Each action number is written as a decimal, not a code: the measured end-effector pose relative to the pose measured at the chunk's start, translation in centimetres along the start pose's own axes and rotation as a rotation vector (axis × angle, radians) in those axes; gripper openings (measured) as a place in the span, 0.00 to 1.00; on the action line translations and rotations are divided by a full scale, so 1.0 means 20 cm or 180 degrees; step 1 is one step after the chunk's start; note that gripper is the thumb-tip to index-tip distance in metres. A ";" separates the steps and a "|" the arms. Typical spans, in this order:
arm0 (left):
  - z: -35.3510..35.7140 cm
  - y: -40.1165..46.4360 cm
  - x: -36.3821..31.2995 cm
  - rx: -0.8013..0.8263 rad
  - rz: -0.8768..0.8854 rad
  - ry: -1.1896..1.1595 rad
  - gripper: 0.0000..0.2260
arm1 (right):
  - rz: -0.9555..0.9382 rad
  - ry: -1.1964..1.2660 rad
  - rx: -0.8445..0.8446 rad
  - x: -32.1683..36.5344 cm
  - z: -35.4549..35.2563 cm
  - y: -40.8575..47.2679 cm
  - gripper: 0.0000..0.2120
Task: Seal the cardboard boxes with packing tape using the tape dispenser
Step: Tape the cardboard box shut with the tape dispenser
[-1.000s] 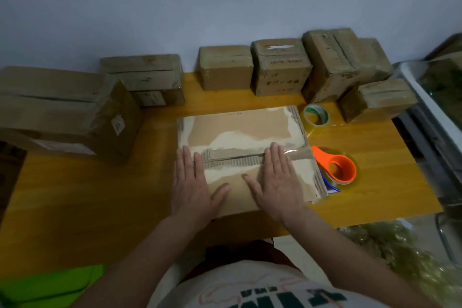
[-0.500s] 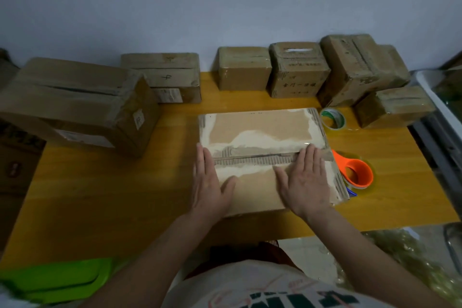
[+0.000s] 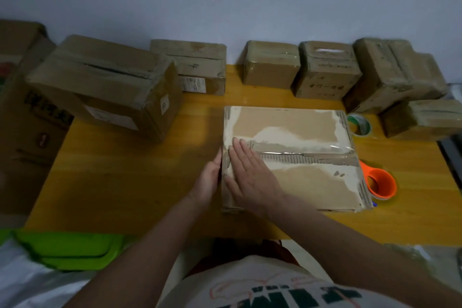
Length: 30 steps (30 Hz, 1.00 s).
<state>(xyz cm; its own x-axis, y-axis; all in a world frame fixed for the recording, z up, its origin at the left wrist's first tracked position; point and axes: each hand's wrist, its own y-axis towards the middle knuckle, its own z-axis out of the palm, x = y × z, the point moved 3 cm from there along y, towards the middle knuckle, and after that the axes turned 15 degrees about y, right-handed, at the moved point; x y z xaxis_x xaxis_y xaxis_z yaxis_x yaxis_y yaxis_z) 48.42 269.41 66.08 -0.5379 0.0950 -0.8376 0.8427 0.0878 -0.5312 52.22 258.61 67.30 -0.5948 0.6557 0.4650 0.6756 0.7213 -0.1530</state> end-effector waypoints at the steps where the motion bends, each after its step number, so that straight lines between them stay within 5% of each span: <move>1: -0.02 0.00 0.00 -0.0104 0.0010 0.0096 0.19 | -0.0119 0.0006 0.0041 0.02 0.00 0.02 0.33; 8: -0.05 0.00 0.09 0.0015 -0.0124 -0.0166 0.22 | -0.0673 -0.0281 0.0408 0.02 0.01 -0.01 0.31; 15: -0.01 0.02 0.06 0.0317 -0.0237 -0.0393 0.36 | -0.0119 -0.0090 -0.0301 0.09 0.07 -0.01 0.27; 20: 0.08 0.05 -0.07 -0.0082 0.0144 -0.0484 0.27 | -0.0113 -0.0093 -0.0398 -0.01 0.03 -0.09 0.26; 25: 0.13 0.06 -0.02 -0.0397 0.0405 0.1244 0.24 | 0.0071 -0.0278 -0.0339 -0.12 0.01 -0.10 0.31; 30: 0.16 0.06 -0.05 -0.0837 0.0538 0.3508 0.31 | 0.0994 -0.0152 -0.0678 -0.28 -0.07 -0.23 0.38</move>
<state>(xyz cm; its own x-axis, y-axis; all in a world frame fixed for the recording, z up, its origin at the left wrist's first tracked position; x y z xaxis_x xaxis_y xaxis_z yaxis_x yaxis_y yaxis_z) 50.07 266.32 65.97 -0.2552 0.9312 -0.2601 0.9450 0.1834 -0.2707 53.10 251.32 66.57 -0.3621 0.8500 0.3827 0.9000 0.4257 -0.0939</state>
